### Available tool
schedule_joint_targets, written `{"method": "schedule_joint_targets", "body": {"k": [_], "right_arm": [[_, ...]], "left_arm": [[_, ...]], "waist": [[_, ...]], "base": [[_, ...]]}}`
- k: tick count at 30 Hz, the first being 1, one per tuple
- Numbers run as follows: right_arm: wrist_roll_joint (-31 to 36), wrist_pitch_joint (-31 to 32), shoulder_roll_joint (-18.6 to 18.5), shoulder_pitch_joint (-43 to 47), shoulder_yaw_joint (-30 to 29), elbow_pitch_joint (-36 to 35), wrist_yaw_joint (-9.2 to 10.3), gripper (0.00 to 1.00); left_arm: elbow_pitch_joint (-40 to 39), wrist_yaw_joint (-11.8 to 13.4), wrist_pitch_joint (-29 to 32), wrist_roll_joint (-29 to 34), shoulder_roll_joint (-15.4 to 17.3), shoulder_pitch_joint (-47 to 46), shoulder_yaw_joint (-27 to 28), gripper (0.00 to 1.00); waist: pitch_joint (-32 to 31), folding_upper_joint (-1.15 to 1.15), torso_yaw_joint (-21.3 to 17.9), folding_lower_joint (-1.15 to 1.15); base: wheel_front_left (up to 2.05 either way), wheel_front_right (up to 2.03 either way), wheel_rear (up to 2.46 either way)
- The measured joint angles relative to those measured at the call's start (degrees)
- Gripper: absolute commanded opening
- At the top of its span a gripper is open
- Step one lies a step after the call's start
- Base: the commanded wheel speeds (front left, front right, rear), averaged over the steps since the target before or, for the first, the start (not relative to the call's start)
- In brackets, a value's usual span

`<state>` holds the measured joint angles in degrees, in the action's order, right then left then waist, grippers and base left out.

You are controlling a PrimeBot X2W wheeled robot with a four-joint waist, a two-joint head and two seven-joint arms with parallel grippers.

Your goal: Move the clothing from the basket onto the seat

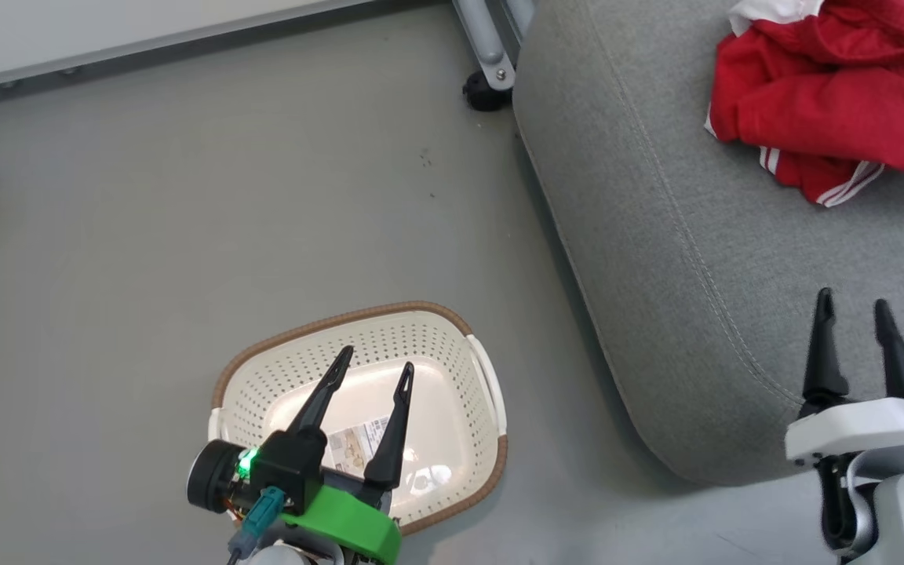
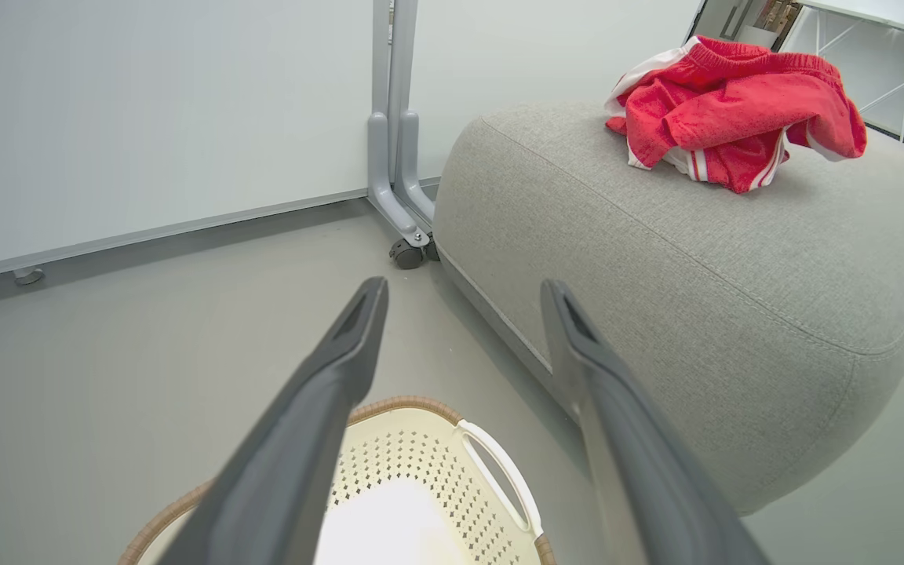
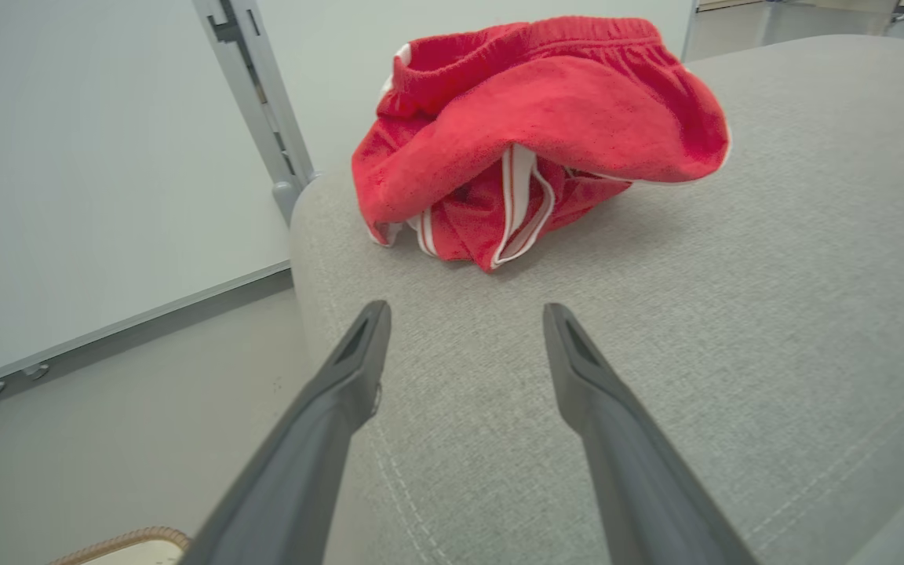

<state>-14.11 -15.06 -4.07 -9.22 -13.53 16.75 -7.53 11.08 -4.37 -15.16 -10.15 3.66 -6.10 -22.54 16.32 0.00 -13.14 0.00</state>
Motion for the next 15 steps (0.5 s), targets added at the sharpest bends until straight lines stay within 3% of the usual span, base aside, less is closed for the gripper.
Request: {"method": "schedule_joint_targets", "body": {"k": [6, 10, 15], "right_arm": [[2.0, 0.0, -1.3, 3.9, 11.6, -3.5, 0.00, 1.00], [2.2, 0.0, -1.7, 5.2, 16.1, -5.2, 0.00, 1.00], [3.3, 0.0, -2.2, 5.9, 19.5, -6.7, 0.00, 1.00]], "left_arm": [[-0.1, 0.5, 0.0, -2.2, -0.7, 3.3, 4.1, 1.00], [-0.6, 0.4, 0.0, -4.1, -0.8, 5.6, 5.4, 1.00], [-3.7, 2.6, 0.0, -7.8, -0.8, 8.2, 8.1, 1.00]], "waist": [[-4.3, 0.00, 5.2, 0.00], [-7.2, 0.00, 8.2, 0.00], [-10.9, 0.00, 11.1, 0.00]], "base": [[0.00, 0.00, 0.00], [0.00, 0.00, 0.00], [0.00, 0.00, 0.00]]}}
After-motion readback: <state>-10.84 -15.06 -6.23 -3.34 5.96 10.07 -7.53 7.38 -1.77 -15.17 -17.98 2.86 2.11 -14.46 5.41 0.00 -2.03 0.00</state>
